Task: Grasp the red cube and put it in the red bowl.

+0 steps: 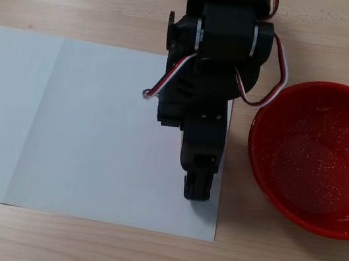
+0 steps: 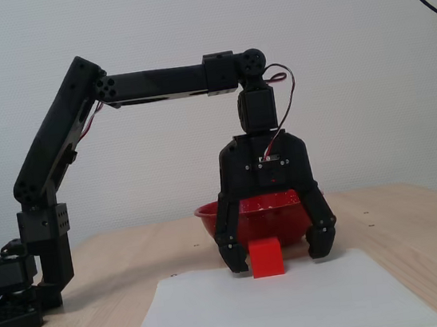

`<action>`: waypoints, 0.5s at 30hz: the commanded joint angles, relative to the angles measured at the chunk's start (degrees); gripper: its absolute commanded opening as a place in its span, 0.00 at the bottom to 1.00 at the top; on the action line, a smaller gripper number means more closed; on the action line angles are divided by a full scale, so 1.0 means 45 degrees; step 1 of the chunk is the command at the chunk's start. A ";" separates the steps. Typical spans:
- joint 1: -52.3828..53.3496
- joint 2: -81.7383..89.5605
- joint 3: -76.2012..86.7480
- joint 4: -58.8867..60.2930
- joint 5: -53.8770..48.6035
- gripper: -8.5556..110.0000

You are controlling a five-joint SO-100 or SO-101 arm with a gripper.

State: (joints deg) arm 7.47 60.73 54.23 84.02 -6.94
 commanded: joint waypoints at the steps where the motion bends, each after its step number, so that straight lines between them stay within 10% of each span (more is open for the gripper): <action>1: -0.0059 0.0879 -0.1211 0.0215 -0.0234 0.34; 8: -0.0176 0.1309 -0.1172 0.0469 -0.0508 0.07; 15: -0.0293 0.1855 -0.1875 0.1797 -0.0859 0.07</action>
State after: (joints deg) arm 7.03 60.73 54.23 90.88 -9.93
